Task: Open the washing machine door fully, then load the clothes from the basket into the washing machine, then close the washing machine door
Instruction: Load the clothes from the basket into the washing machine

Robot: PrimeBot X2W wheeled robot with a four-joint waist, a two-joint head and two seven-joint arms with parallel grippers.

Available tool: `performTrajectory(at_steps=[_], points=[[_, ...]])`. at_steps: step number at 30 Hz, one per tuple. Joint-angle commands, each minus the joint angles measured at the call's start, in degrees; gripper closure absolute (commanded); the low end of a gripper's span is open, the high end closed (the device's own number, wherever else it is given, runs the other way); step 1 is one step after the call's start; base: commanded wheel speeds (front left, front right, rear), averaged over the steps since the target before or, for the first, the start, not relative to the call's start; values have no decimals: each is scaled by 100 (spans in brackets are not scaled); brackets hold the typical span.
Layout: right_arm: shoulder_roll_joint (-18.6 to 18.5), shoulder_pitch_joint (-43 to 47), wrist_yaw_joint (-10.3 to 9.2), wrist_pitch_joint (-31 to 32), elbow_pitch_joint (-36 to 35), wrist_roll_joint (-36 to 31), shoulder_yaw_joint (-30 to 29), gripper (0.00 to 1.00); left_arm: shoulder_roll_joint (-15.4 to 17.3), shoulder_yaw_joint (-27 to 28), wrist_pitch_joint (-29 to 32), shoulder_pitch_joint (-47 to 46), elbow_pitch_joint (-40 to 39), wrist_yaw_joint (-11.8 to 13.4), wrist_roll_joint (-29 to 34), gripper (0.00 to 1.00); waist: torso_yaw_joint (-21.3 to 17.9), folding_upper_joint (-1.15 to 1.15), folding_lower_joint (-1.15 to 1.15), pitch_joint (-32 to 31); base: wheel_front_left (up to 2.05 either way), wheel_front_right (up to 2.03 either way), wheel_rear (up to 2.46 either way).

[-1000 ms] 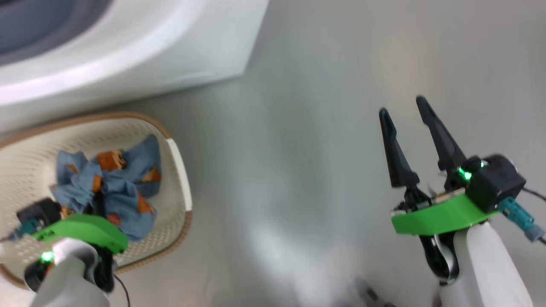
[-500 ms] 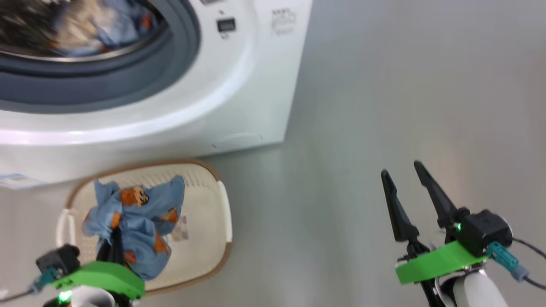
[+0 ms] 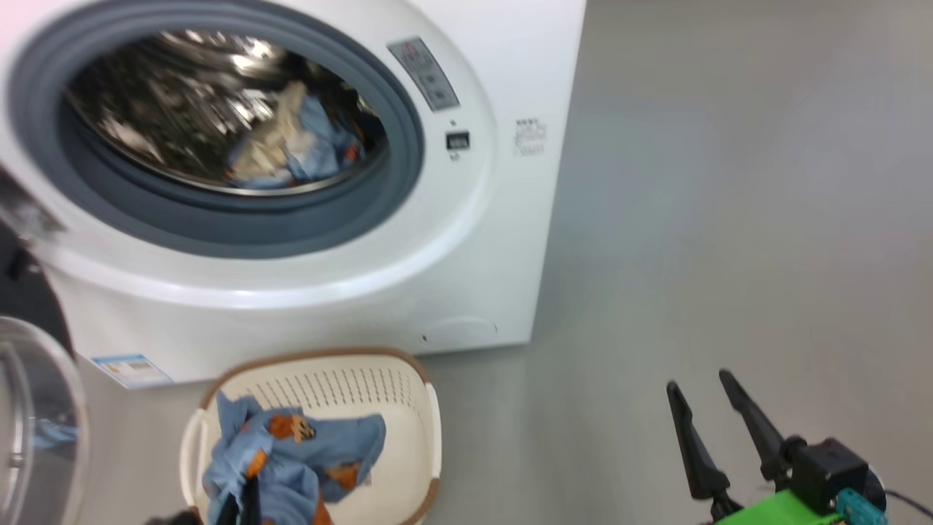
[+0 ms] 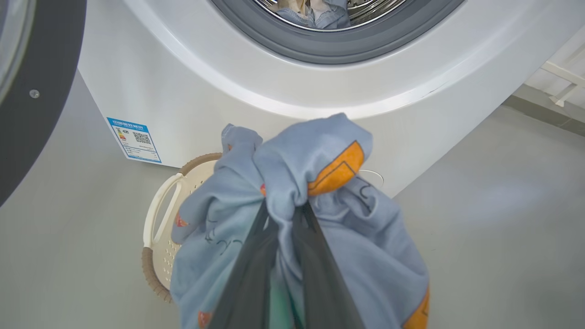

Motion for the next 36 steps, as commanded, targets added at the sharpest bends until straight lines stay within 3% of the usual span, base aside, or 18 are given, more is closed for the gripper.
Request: performTrajectory(at_steps=[1, 17, 36], points=[[-45, 18, 9, -28, -116, 40, 104, 0, 89, 142, -69, 49, -205, 62, 84, 100, 289, 0, 0, -551, 0, 0, 0], [-84, 540, 9, -28, -49, 111, -28, 0, 278, -26, 268, 983, -1961, 600, 360, 100, 397, 0, 0, -1056, 0, 0, 0], [-118, 608, 9, -28, 58, 77, -247, 0, 405, -90, 604, 1345, -2980, 855, 388, 100, 364, 0, 0, -1123, 0, 0, 0]])
